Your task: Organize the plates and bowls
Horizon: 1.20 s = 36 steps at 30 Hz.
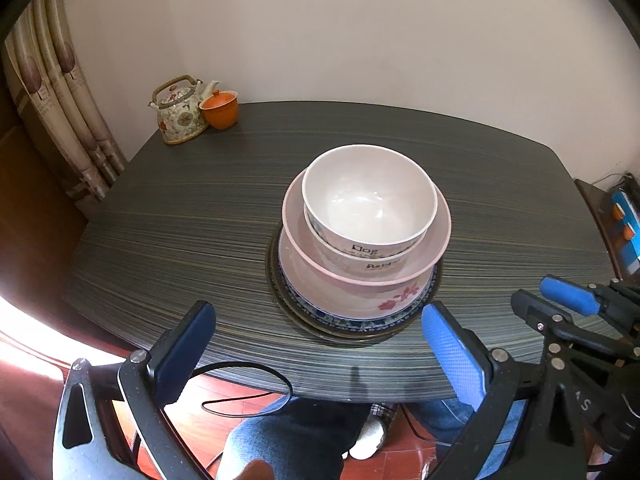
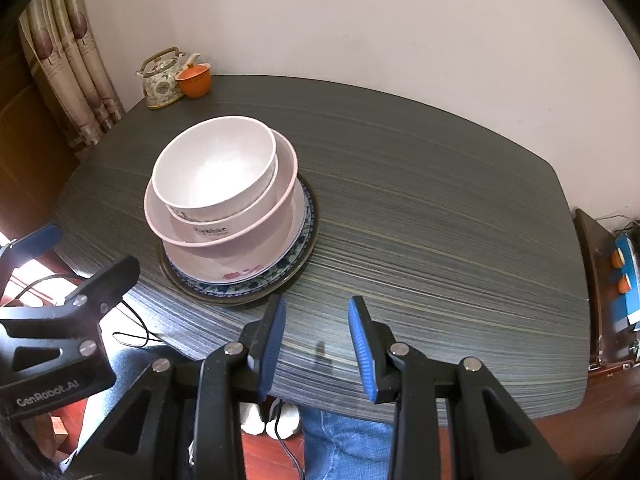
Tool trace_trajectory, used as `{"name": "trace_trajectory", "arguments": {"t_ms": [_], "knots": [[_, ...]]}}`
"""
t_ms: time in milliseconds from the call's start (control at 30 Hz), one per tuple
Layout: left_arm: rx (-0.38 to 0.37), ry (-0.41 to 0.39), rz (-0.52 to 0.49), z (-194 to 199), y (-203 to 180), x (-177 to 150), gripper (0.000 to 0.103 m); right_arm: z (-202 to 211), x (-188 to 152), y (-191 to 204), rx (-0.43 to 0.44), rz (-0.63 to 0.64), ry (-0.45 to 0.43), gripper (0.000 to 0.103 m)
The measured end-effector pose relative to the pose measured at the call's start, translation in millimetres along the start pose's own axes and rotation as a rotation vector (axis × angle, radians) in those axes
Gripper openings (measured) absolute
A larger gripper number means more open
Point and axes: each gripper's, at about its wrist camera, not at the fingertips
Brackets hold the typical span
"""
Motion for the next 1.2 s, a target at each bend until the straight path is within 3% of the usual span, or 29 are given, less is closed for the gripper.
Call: {"name": "trace_trajectory", "arguments": {"t_ms": [467, 600, 800, 1200], "knots": [[-0.019, 0.009, -0.006, 1, -10, -2, 0.102, 0, 0, -3, -0.014, -0.004, 0.001, 0.033], [0.017, 0.007, -0.003, 2, -11, -2, 0.102, 1, 0, -3, -0.012, -0.007, 0.000, 0.033], [-0.015, -0.002, 0.002, 4, -12, -2, 0.102, 1, -1, -4, -0.011, -0.007, -0.001, 0.033], [0.017, -0.016, -0.024, 1, -16, -7, 0.103, 2, -4, -8, -0.012, -0.011, 0.000, 0.033]]}}
Point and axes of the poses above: each gripper's, at about its wrist camera, not at the fingertips, and z roughly against the way its jaws point, y to its left, x to its top, and after that the axes turned 6 degrees about z, right-handed
